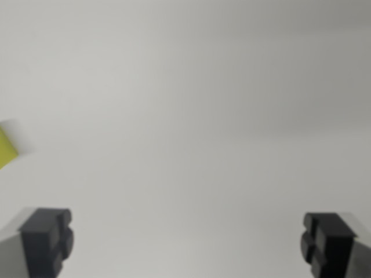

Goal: Pick yellow cube

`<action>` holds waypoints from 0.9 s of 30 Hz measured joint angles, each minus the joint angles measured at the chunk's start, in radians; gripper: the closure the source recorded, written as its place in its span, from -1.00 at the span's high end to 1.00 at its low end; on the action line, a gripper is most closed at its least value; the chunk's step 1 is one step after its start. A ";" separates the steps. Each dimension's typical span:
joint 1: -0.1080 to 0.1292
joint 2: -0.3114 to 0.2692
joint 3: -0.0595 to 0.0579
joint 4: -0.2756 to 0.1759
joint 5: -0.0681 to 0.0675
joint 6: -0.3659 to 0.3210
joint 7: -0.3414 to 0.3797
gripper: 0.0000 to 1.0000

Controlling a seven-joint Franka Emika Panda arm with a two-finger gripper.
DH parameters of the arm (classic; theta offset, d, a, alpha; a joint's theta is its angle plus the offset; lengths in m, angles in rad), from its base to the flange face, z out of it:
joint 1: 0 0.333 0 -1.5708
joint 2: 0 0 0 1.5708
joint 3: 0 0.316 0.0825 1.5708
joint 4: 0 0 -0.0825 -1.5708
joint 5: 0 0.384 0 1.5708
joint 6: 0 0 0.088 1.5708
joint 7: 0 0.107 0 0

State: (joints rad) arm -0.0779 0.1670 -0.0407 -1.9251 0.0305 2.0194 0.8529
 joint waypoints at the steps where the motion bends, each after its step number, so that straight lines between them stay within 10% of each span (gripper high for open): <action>1: 0.000 0.000 0.000 0.000 0.000 0.000 0.000 1.00; 27: 0.057 -0.002 0.001 -0.075 0.000 0.082 0.005 1.00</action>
State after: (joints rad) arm -0.0212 0.1648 -0.0401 -2.0004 0.0309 2.1019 0.8575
